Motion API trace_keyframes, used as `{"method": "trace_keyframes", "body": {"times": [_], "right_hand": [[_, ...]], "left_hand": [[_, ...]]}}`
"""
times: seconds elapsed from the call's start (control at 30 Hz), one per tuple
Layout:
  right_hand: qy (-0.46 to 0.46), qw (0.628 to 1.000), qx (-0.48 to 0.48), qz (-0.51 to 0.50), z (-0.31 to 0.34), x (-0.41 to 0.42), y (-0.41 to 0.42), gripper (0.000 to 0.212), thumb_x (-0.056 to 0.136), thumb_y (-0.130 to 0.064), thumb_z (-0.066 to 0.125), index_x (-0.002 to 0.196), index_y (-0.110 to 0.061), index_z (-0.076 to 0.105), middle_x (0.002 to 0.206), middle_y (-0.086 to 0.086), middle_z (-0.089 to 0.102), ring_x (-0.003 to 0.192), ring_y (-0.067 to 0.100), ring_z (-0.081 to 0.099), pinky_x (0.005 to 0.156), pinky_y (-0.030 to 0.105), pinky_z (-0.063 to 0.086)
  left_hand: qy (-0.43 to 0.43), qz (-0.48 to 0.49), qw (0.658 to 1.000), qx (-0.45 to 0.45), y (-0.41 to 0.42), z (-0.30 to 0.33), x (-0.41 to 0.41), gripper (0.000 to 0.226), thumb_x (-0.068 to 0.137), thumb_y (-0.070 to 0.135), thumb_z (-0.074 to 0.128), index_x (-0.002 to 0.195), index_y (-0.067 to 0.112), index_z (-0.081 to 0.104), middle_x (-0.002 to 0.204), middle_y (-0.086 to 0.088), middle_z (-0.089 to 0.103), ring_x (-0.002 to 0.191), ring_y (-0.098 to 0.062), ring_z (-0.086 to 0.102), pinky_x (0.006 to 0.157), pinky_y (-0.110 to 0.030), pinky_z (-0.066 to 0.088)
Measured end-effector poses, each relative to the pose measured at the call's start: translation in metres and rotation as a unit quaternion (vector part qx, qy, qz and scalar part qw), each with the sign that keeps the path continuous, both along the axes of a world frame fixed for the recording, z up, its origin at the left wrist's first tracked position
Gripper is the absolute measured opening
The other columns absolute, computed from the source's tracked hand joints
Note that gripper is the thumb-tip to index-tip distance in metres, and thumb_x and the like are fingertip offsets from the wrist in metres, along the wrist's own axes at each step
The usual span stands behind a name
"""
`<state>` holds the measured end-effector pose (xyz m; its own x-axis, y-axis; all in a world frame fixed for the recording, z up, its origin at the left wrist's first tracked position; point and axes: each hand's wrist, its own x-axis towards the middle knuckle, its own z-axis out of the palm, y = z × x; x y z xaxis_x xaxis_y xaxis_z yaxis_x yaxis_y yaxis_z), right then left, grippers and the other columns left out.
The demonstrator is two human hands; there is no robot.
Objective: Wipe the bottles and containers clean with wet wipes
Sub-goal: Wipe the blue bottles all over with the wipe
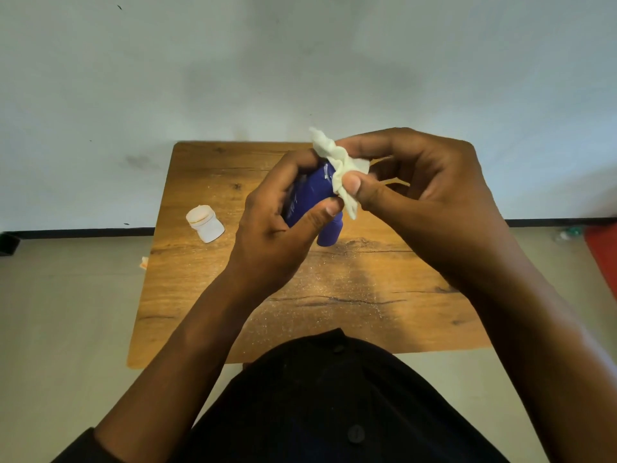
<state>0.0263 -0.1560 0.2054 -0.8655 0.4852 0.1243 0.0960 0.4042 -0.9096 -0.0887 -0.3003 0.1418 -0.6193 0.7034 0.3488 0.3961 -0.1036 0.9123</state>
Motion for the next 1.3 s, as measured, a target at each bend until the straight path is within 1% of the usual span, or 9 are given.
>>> {"method": "trace_keyframes", "body": {"times": [0.07, 0.17, 0.27, 0.43, 0.6, 0.97, 1.13, 1.23, 1.3], "right_hand": [[0.004, 1.000, -0.020, -0.006, 0.002, 0.000, -0.001, 0.025, 0.093, -0.022, 0.079, 0.118, -0.023, 0.077, 0.107, -0.003, 0.078, 0.093, 0.022, 0.072, 0.079, 0.050, 0.064], [0.035, 0.998, -0.032, -0.034, 0.004, 0.000, -0.007, 0.020, 0.092, -0.022, 0.081, 0.111, -0.019, 0.079, 0.097, 0.000, 0.079, 0.087, 0.026, 0.073, 0.075, 0.046, 0.065], [0.059, 0.997, -0.022, -0.048, 0.005, 0.000, -0.013, 0.014, 0.093, -0.020, 0.080, 0.107, -0.022, 0.078, 0.091, 0.001, 0.078, 0.081, 0.026, 0.071, 0.069, 0.038, 0.064], [0.087, 0.995, 0.031, -0.036, 0.001, 0.004, -0.014, 0.015, 0.091, -0.016, 0.082, 0.105, -0.018, 0.080, 0.094, 0.002, 0.078, 0.084, 0.025, 0.072, 0.070, 0.044, 0.061], [0.106, 0.992, 0.051, -0.045, 0.003, -0.003, -0.022, 0.012, 0.090, -0.018, 0.083, 0.102, -0.017, 0.081, 0.090, -0.003, 0.076, 0.079, 0.019, 0.071, 0.064, 0.027, 0.059], [0.131, 0.987, 0.057, -0.074, 0.001, 0.000, -0.017, 0.010, 0.090, -0.017, 0.083, 0.099, -0.011, 0.081, 0.090, 0.004, 0.077, 0.079, 0.023, 0.073, 0.068, 0.040, 0.061], [0.101, 0.987, 0.095, -0.080, -0.005, 0.003, -0.009, 0.007, 0.090, -0.016, 0.083, 0.097, -0.016, 0.080, 0.087, -0.001, 0.074, 0.073, 0.012, 0.067, 0.062, 0.020, 0.053], [0.080, 0.992, 0.078, -0.052, -0.012, 0.009, -0.012, 0.008, 0.090, -0.013, 0.082, 0.097, -0.017, 0.080, 0.088, 0.000, 0.075, 0.075, 0.017, 0.069, 0.064, 0.032, 0.058], [0.092, 0.992, 0.038, -0.078, -0.012, 0.013, -0.010, 0.011, 0.091, -0.011, 0.082, 0.101, -0.014, 0.080, 0.091, 0.004, 0.077, 0.080, 0.024, 0.072, 0.071, 0.044, 0.061]], "left_hand": [[0.019, 0.008, 1.000, 0.006, -0.001, 0.003, 0.001, 0.037, 0.097, 0.011, 0.070, 0.128, 0.021, 0.053, 0.122, 0.012, 0.062, 0.115, -0.002, 0.064, 0.093, -0.016, 0.053], [0.043, 0.014, 0.999, 0.019, -0.003, 0.006, 0.001, 0.035, 0.095, 0.019, 0.069, 0.127, 0.018, 0.057, 0.120, 0.008, 0.064, 0.112, -0.005, 0.065, 0.091, -0.016, 0.052], [0.035, 0.012, 0.999, 0.032, -0.004, 0.005, -0.001, 0.038, 0.095, 0.012, 0.074, 0.129, 0.006, 0.058, 0.121, -0.002, 0.066, 0.110, -0.015, 0.067, 0.090, -0.020, 0.053], [0.002, 0.000, 0.999, 0.050, -0.004, 0.003, 0.000, 0.037, 0.095, 0.006, 0.070, 0.129, 0.012, 0.057, 0.121, 0.003, 0.067, 0.114, -0.014, 0.067, 0.095, -0.024, 0.054], [0.009, 0.010, 0.999, 0.030, -0.004, 0.004, -0.004, 0.035, 0.094, 0.009, 0.074, 0.126, 0.014, 0.060, 0.117, 0.009, 0.068, 0.111, -0.011, 0.069, 0.093, -0.024, 0.055], [0.045, 0.007, 0.998, 0.033, -0.005, 0.008, -0.005, 0.037, 0.093, 0.006, 0.072, 0.128, 0.005, 0.062, 0.118, 0.001, 0.069, 0.111, -0.010, 0.068, 0.091, -0.020, 0.054], [0.038, 0.016, 0.998, 0.053, -0.007, 0.016, -0.005, 0.039, 0.092, 0.009, 0.072, 0.128, 0.010, 0.059, 0.120, 0.004, 0.068, 0.112, -0.005, 0.068, 0.091, -0.018, 0.054], [0.074, 0.038, 0.996, 0.039, -0.006, 0.021, -0.006, 0.039, 0.092, 0.008, 0.075, 0.128, 0.010, 0.060, 0.120, 0.005, 0.067, 0.114, -0.003, 0.066, 0.090, -0.016, 0.054], [0.079, 0.037, 0.996, 0.027, -0.006, 0.019, -0.007, 0.040, 0.092, 0.009, 0.078, 0.128, 0.014, 0.062, 0.121, 0.002, 0.070, 0.115, -0.016, 0.068, 0.091, -0.030, 0.059]]}}
